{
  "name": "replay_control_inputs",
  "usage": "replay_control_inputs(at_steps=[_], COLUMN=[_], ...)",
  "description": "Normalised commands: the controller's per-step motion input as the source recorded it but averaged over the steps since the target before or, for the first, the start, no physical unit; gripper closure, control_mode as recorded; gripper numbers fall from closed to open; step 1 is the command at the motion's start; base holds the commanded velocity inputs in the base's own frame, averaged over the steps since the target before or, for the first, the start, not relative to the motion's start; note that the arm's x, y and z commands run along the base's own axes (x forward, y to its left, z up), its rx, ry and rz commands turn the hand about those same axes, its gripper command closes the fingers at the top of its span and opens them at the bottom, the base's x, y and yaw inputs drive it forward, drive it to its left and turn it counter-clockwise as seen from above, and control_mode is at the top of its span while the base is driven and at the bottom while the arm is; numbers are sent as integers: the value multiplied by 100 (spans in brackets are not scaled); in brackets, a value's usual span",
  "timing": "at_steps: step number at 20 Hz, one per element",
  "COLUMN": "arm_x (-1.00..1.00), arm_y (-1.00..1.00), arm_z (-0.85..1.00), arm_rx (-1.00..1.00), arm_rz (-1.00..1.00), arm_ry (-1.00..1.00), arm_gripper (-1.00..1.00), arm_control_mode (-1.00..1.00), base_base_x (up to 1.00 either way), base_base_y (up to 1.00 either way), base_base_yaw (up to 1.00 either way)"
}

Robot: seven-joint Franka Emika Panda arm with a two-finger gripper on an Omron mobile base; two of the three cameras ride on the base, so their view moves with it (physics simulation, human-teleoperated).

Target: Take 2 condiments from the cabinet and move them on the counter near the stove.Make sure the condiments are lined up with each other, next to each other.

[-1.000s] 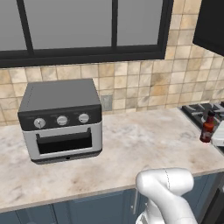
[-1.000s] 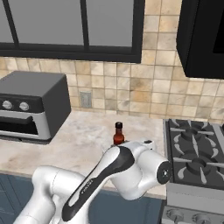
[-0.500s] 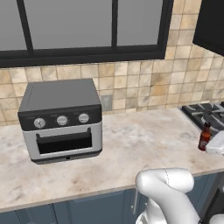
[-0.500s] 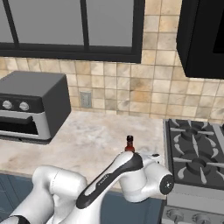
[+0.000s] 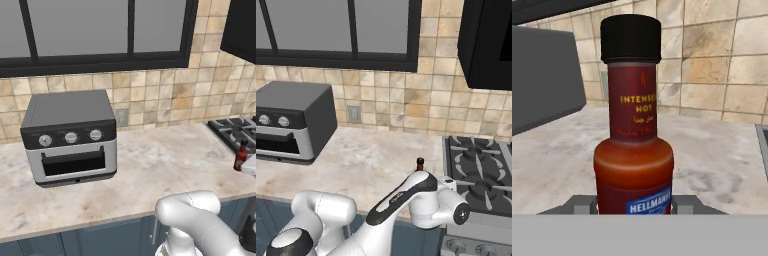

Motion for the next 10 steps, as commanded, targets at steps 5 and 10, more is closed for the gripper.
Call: replay_control_inputs(at_steps=[5, 10], arm_x=[2, 0], arm_y=[-37, -19], arm_z=[-16, -41], arm_rx=[0, 0], arm_rz=[0, 0], arm_ry=[0, 0], arm_gripper=[100, 100], arm_control_mode=[-100, -100], base_base_x=[0, 0], base_base_y=[0, 0], base_base_yaw=[0, 0])
